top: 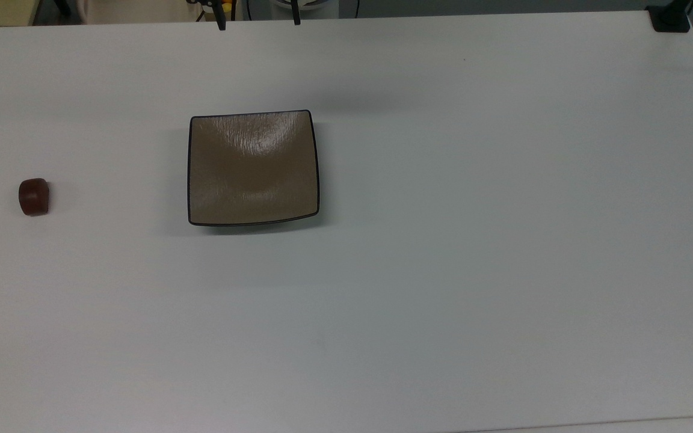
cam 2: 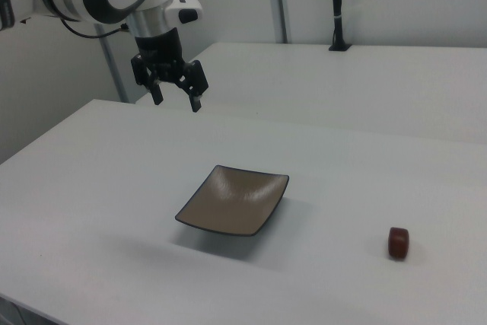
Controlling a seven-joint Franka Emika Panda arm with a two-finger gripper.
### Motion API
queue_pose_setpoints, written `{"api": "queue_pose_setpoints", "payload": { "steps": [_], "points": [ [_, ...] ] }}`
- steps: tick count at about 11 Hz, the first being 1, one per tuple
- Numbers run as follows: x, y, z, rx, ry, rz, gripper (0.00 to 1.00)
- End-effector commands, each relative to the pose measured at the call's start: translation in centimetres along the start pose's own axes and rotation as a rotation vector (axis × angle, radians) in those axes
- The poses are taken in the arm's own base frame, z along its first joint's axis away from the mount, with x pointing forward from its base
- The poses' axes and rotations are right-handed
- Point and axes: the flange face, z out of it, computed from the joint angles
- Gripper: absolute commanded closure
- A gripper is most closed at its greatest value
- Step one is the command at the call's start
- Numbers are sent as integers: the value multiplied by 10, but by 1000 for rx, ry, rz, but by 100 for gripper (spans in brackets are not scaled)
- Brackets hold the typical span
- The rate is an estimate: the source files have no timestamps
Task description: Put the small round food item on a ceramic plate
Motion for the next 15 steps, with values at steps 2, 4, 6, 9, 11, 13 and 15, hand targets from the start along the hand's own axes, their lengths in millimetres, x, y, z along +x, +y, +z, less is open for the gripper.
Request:
{"api": "queue_pose_setpoints", "payload": {
  "steps": [2, 4, 6, 9, 11, 13, 15],
  "points": [
    [-6, -2, -1, 11, 17, 15, 0],
    [-5, -2, -1, 11, 18, 15, 0],
    [-5, -1, -1, 10, 20, 14, 0],
    [-6, 6, -1, 8, 20, 9, 0],
    [-8, 11, 0, 0, 8, -156, 0],
    [-9, 29, 3, 0, -3, -288, 0],
    [-9, 42, 8, -1, -6, -350, 0]
  ]
}}
